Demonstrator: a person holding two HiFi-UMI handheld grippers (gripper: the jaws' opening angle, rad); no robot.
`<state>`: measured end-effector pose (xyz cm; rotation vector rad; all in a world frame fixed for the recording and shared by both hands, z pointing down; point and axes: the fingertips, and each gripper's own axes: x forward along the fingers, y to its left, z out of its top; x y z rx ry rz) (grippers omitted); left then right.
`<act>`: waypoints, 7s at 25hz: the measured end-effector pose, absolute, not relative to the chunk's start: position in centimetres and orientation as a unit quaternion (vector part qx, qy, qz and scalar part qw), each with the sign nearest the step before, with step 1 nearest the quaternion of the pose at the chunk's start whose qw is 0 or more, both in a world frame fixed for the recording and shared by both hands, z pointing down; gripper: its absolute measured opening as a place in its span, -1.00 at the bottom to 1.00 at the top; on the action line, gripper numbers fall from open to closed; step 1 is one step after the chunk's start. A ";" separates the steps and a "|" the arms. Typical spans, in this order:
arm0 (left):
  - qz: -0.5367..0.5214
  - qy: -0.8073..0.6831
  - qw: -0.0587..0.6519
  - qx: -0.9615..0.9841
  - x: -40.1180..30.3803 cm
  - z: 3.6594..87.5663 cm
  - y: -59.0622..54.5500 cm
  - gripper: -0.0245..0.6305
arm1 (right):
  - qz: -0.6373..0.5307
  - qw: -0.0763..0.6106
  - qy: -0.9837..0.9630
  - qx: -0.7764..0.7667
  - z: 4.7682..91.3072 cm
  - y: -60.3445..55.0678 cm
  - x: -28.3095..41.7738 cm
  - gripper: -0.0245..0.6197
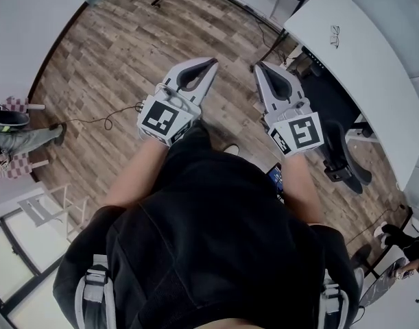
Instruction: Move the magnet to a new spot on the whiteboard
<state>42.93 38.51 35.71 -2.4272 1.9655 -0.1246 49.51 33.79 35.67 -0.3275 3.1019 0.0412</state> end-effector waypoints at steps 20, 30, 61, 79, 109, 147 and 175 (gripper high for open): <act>-0.019 0.582 0.001 -0.813 22.2 35.1 29.3 -0.91 | 0.010 -0.018 0.989 -0.145 35.3 25.8 28.7 -0.93; -0.014 0.565 -0.008 -0.825 12.4 35.6 27.4 -0.91 | 0.012 -0.023 0.984 -0.176 35.6 23.8 19.5 -0.93; -0.029 0.560 0.014 -0.828 2.4 35.4 -1.8 -0.91 | 0.003 -0.012 0.967 -0.256 36.7 -7.4 12.0 -0.93; -0.029 0.443 -0.004 -0.896 -0.6 38.2 -18.0 -0.91 | -0.017 -0.032 0.918 -0.396 39.5 -21.2 10.2 -0.93; -0.015 0.266 0.012 -0.964 -3.2 39.4 -27.6 -0.91 | -0.021 -0.044 0.752 -0.657 42.2 -30.6 13.6 -0.72; -0.019 0.296 -0.005 -0.955 -2.8 39.9 -30.8 -0.91 | -0.002 -0.035 0.764 -0.644 42.6 -34.5 13.3 -0.56; -0.002 0.340 0.024 -0.940 -5.9 35.8 -25.0 -0.91 | 0.026 0.033 0.894 -0.446 35.3 -24.2 4.2 -0.56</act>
